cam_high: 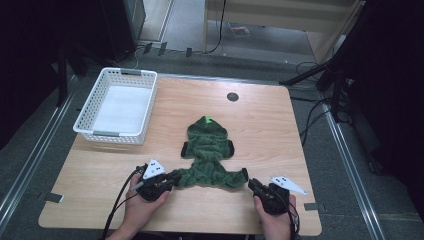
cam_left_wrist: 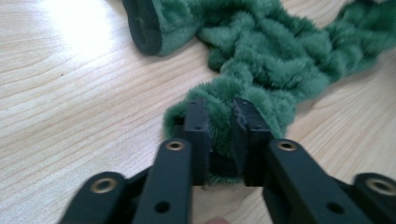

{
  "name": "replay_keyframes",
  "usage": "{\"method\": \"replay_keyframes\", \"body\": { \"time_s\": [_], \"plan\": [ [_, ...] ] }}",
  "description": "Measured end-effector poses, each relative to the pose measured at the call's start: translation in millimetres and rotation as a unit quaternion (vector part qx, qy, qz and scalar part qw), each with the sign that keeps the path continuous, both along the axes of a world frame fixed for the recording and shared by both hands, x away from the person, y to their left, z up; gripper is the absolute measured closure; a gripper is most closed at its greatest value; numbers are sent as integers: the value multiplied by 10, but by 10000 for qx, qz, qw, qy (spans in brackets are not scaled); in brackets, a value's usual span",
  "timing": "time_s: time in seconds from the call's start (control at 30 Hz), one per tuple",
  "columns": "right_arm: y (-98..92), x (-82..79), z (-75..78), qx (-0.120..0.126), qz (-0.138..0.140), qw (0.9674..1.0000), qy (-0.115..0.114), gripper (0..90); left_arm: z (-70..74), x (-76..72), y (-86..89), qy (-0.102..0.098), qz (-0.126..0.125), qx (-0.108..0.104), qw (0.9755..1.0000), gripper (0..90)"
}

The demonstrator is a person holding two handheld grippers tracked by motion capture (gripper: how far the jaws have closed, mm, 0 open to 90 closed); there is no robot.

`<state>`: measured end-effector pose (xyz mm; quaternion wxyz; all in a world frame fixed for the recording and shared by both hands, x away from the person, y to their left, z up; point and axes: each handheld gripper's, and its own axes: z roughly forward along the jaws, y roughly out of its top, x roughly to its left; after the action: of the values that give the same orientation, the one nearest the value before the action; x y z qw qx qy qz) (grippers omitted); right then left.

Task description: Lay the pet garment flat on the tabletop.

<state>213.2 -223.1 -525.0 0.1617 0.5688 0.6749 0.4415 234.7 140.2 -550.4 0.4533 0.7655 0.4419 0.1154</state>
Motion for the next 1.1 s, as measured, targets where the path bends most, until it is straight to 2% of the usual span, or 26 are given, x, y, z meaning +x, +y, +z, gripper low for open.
{"method": "replay_keyframes", "body": {
  "time_s": [0.03,0.07,0.1,0.13,0.2,0.27,0.3,0.33,0.43,0.5,0.57,0.6,0.63,0.67,0.73,0.77,0.83,0.87,0.93,1.0,1.07,1.1],
  "plan": [
    [8,-1,93,-48,46,9994,-336,751,9,2,14,-16,-34,-88,10000,732],
    [30,3,150,-116,96,9985,-532,730,24,2,28,-42,-43,-184,9998,712],
    [30,3,150,-116,96,9985,-532,730,24,2,28,-42,-43,-184,9998,696],
    [140,16,300,-387,147,9944,-968,707,64,7,35,-91,-10,-265,9996,670],
    [242,78,346,-327,375,9931,-1062,683,109,19,2,-207,-16,-289,9994,639],
    [393,201,313,-424,697,9925,-905,643,153,53,-60,-266,-32,-311,9992,603],
    [477,264,270,-526,838,9923,-750,633,153,53,-60,-266,-32,-311,9992,591],
    [577,345,207,-669,998,9909,-605,612,193,120,-148,-263,21,-257,9993,584],
    [768,511,96,-920,1144,9885,-362,572,226,278,-322,-44,141,-171,9997,540],
    [884,626,31,-1030,1198,9874,-82,539,213,373,-462,83,156,8,9998,510],
    [977,724,-51,-1130,1312,9848,169,535,184,430,-604,102,106,353,9993,498],
    [1013,750,-89,-1250,1241,9842,205,553,167,450,-652,66,114,535,9985,504],
    [1040,765,-121,-1327,1168,9840,210,574,144,466,-690,48,173,674,9976,534],
    [1053,776,-147,-1397,1159,9832,185,631,118,486,-700,44,186,793,9967,601],
    [1048,765,-161,-1483,1179,9817,193,793,96,512,-672,61,169,763,9969,705],
    [1027,751,-146,-1456,1272,9810,140,823,99,519,-645,57,205,670,9975,756],
    [985,722,-92,-1554,1262,9798,-60,845,128,523,-588,-22,288,588,9979,845],
    [954,715,-63,-1589,1230,9795,-169,846,146,523,-563,-71,337,568,9978,855],
    [889,705,-17,-1567,1119,9809,-287,849,181,517,-516,-196,422,550,9974,871],
    [856,704,-17,-1591,1134,9804,-276,847,184,509,-479,-226,446,542,9973,880],
    [857,703,-51,-1646,1180,9791,-193,845,138,515,-447,-162,447,518,9975,882],
    [864,704,-74,-1733,1192,9775,-168,843,97,533,-410,-4,435,372,9984,883]
  ]
}}
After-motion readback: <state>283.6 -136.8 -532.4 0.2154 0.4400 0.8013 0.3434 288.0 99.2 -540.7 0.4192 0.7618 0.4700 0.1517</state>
